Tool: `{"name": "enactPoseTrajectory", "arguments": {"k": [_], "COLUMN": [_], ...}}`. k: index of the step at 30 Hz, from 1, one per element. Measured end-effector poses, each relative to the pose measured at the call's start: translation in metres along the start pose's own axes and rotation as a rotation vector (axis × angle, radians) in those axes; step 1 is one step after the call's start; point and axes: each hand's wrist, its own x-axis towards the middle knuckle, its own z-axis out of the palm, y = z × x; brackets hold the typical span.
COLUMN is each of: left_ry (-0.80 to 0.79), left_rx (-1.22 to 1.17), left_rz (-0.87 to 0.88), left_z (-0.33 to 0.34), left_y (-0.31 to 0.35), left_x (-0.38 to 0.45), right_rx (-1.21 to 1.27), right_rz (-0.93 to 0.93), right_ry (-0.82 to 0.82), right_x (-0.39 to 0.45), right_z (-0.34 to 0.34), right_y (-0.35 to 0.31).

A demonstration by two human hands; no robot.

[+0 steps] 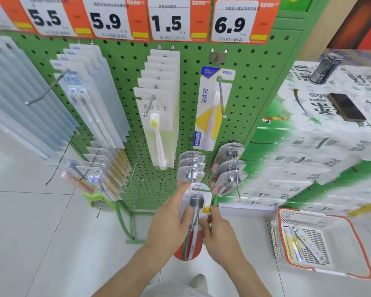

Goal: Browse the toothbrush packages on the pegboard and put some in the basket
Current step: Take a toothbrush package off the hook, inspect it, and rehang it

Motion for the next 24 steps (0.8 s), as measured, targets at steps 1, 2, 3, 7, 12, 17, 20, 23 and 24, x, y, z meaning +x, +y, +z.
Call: {"name": "enactPoseTrajectory", "arguments": {"k": [1,2,3,7,12,17,20,23,24], "left_ry": [0.001,0.002,0.004,0.001,0.023,0.050,0.064,0.104,0.113], "left_rx": [0.004,0.009,0.009,-0.013,-0.005,-0.012,0.004,0.028,0.024], "left_rz": [0.005,0.007,0.007,-0.039,-0.048,-0.055,-0.045,-0.032,-0.034], "left_z": [0.001,0.002,0.004,0.007,0.013,0.014,0.016,0.021,0.022], "left_y": [0.000,0.000,-0.002,-0.014,-0.015,-0.020,-0.019,-0.019,-0.019], "left_x": [0.000,-0.002,-0.003,-0.012,-0.004,0.000,0.007,0.015,0.018], "right_rx": [-0.009,-0.012,-0.015,-0.067,-0.037,-0.042,-0.041,-0.011,0.000], "right_rz": [-0.002,-0.006,-0.010,-0.035,-0.032,-0.051,-0.013,0.032,0.041], "right_ry": [-0.001,-0.007,-0.018,-0.072,-0.066,-0.036,-0.052,-0.035,-0.020], "right_x": [0.001,0.002,0.003,0.001,0.005,0.017,0.024,0.030,0.031], "right_z": [-0.001,-0.001,-0.002,-0.001,-0.001,-0.007,-0.004,0.003,0.005], "right_y": [0.001,0.001,0.001,0.003,0.000,-0.002,-0.001,0.003,0.005]}}
